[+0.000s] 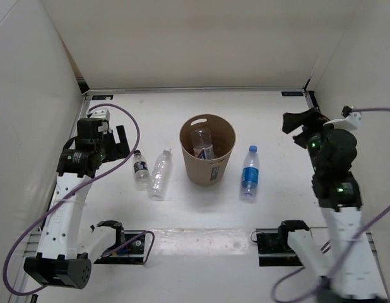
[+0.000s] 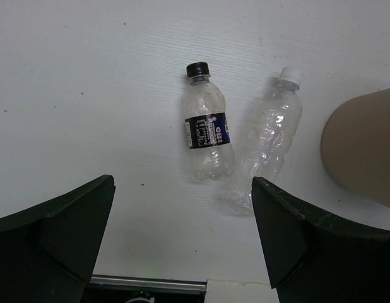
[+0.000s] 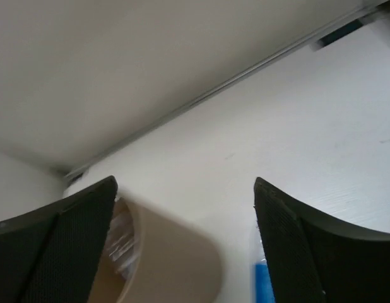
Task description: Put the plastic bottles in the bin
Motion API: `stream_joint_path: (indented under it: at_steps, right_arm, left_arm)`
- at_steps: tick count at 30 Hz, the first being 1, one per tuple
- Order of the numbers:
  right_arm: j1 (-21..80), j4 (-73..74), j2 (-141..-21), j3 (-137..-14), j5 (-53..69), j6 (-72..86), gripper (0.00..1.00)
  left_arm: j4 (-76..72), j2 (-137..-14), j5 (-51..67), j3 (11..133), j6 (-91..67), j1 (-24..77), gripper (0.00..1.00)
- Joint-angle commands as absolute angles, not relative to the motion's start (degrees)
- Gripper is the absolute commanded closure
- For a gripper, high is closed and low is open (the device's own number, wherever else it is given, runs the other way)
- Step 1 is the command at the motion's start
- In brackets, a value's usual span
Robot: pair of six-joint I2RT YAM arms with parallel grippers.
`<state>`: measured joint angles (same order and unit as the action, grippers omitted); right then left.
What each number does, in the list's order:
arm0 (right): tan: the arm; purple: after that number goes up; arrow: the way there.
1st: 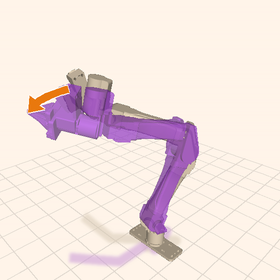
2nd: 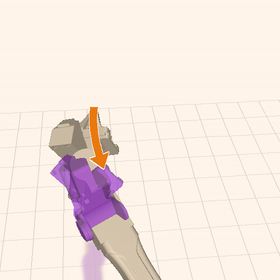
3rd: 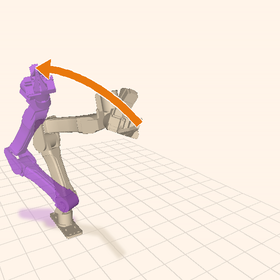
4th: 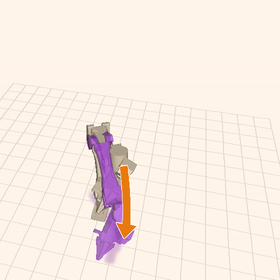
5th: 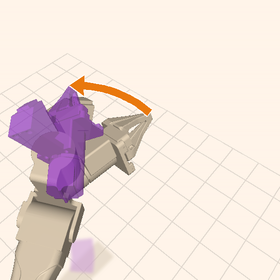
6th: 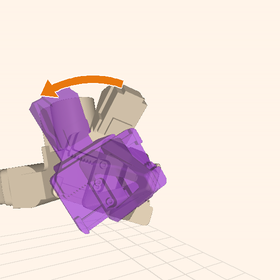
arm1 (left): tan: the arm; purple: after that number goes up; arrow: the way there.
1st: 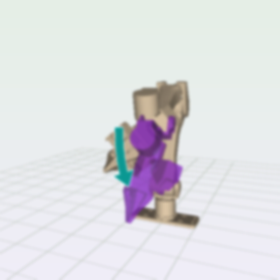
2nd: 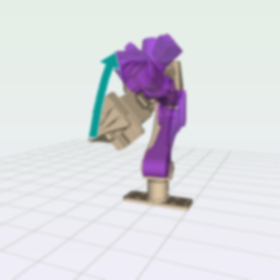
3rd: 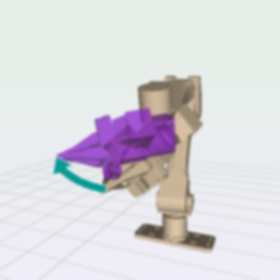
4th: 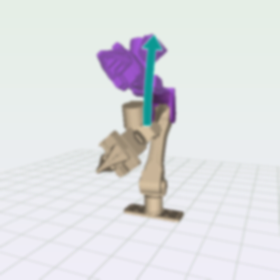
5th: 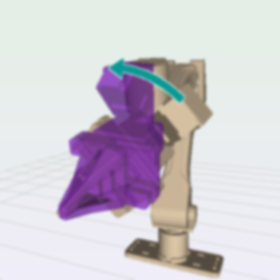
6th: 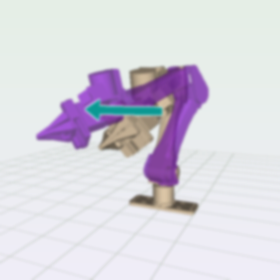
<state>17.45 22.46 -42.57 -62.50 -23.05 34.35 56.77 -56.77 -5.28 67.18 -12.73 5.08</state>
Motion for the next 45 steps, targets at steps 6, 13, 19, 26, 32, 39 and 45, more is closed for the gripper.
stream_joint_path:
  at_steps: [6,13,19,26,32,39,45]
  right_arm:
    - [-15.4,32.3,-61.0,-55.7,20.0,32.1,0.10]
    - [-1.7,32.3,-69.3,-58.4,6.5,33.8,0.10]
    - [2.4,30.8,-81.2,-58.7,9.7,33.6,0.10]
    - [11.0,29.1,-89.1,-59.2,8.3,40.2,0.10]
    - [14.0,27.2,-94.3,-58.1,8.2,45.9,0.10]
    - [13.2,20.1,-94.0,-51.6,10.4,50.1,0.17]
    - [10.8,17.2,-101.3,-50.4,18.8,52.0,0.53]
  left_arm:
    - [56.7,-56.1,-4.7,68.2,-12.9,5.1,0.00]
    - [57.0,-56.4,-5.7,68.3,-13.2,5.0,0.00]
    - [57.0,-56.7,-5.6,68.2,-13.1,5.0,0.00]
    - [57.2,-57.0,-5.6,68.6,-13.3,5.0,0.00]
    - [57.1,-56.9,-5.9,68.4,-13.1,5.0,0.00]
    - [57.1,-56.8,-5.1,68.5,-13.2,5.0,0.00]
    - [57.0,-56.5,-5.1,68.3,-13.1,5.1,0.00]
